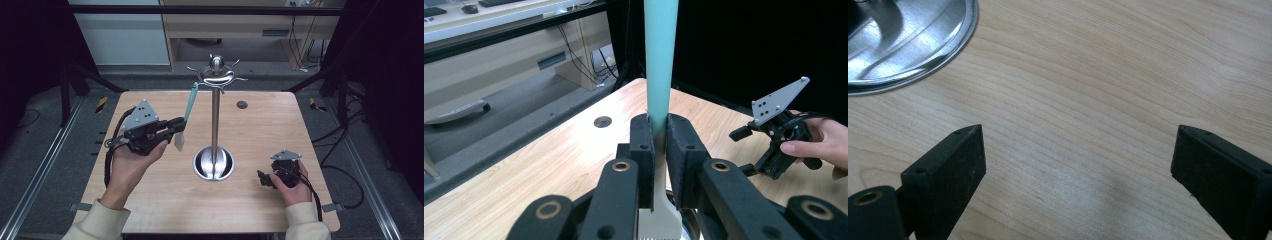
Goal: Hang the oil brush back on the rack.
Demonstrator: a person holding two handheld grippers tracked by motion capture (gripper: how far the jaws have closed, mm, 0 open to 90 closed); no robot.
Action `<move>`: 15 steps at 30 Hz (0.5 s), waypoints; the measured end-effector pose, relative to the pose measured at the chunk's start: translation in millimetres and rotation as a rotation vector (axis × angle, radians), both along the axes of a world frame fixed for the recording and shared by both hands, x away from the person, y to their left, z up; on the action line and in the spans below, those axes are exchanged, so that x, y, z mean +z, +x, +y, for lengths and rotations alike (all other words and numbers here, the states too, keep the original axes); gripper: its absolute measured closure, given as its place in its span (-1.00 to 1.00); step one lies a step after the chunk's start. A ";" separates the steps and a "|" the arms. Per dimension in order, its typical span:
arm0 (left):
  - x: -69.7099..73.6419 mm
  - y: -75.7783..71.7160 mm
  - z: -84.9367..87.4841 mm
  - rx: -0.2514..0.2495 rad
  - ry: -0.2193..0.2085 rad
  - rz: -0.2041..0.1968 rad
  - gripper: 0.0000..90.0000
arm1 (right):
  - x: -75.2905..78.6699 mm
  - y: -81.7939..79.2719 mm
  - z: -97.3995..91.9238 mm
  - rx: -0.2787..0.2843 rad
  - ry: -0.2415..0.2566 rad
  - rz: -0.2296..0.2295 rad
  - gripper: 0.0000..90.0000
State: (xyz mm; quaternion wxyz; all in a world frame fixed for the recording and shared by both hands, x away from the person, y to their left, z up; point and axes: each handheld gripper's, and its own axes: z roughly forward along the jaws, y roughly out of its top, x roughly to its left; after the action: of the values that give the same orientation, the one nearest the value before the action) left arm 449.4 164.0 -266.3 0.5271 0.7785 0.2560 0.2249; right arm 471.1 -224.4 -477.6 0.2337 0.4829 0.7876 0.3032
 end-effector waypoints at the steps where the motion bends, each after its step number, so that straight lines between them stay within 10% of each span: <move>1: -0.2 0.5 -0.4 0.001 0.001 0.000 0.82 | 0.0 0.0 0.0 0.000 0.000 0.001 -0.82; 15: -2.8 5.8 -4.2 0.011 0.004 -0.013 0.82 | -0.3 0.0 0.3 0.000 0.000 0.004 -0.82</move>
State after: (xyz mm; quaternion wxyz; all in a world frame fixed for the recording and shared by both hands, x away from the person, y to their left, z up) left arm 455.2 159.8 -269.2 0.5259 0.7768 0.2563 0.2332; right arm 471.2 -224.1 -477.9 0.2320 0.4834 0.7881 0.3023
